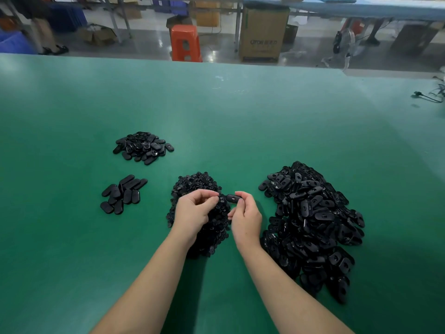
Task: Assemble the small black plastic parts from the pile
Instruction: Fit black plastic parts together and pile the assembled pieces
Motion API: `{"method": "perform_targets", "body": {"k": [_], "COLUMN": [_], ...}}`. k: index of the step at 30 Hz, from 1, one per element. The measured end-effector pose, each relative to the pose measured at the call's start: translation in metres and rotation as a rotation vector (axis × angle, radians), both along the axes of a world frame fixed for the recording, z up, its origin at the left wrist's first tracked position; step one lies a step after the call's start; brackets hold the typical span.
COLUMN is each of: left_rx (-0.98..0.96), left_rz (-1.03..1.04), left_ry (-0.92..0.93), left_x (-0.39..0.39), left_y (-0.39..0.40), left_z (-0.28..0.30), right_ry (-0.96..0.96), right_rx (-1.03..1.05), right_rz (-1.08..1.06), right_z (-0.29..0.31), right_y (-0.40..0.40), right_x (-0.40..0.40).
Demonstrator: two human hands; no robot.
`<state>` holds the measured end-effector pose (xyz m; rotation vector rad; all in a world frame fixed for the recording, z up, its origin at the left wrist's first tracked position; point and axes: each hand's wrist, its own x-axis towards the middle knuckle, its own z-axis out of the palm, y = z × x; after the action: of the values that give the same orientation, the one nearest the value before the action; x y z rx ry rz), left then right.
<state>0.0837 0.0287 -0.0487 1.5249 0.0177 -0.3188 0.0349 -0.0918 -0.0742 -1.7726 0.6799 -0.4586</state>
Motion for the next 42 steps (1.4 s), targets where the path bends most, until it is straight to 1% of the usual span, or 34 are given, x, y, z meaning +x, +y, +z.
{"method": "perform_targets", "body": {"k": [2,5,9,12,17,19,20,23,24,25,28,31,35,39,42], "left_rx": [0.044,0.157,0.182,0.249,0.295,0.237,0.142,-0.251,-0.317,-0.344,-0.315,-0.25,-0.159,-0.066,-0.062], "left_rz": [-0.016,0.013,0.033,0.044,0.038,0.047,0.059,0.023,-0.007,-0.03,-0.039,0.001,0.04,0.036,0.017], "left_ry": [0.006,-0.019,-0.037,-0.061,-0.052,0.001,0.065,0.261,0.289,0.3,0.29,0.27,0.214,0.151,0.107], "left_x": [-0.003,-0.003,0.0,0.0,0.0,-0.002,-0.002,-0.002,-0.002,-0.002,-0.001,-0.001,0.0,-0.002,-0.004], "left_y": [-0.013,-0.028,-0.038,-0.042,-0.043,-0.044,-0.043,-0.041,-0.039,-0.037,-0.033,-0.032,-0.032,-0.033,-0.033], "left_z": [0.0,0.0,-0.001,-0.002,-0.002,0.001,0.003,0.012,0.014,0.015,0.015,0.013,0.008,0.006,0.007], "right_ry": [-0.004,-0.008,-0.008,0.0,-0.017,-0.023,-0.024,-0.027,-0.03,-0.03,-0.023,-0.02,-0.023,-0.011,-0.006], "right_rx": [-0.003,-0.001,-0.031,-0.035,-0.036,-0.037,-0.038,-0.047,-0.044,-0.039,-0.026,-0.012,-0.008,-0.021,-0.02], "right_rz": [-0.004,-0.001,0.003,0.002,0.001,-0.004,-0.007,-0.014,-0.015,-0.014,-0.004,0.0,-0.005,-0.01,-0.014], "right_z": [0.001,0.001,0.0,-0.001,0.0,-0.001,-0.001,-0.002,-0.002,-0.001,-0.001,-0.001,0.001,0.001,0.001], "right_y": [-0.001,-0.001,-0.003,-0.004,-0.004,-0.004,-0.004,-0.003,-0.003,-0.003,-0.003,-0.003,-0.002,-0.002,-0.001], "right_x": [0.0,0.0,0.0,0.0,0.0,0.0,0.0,0.001,0.001,0.001,0.001,0.0,-0.001,0.0,0.0]}}
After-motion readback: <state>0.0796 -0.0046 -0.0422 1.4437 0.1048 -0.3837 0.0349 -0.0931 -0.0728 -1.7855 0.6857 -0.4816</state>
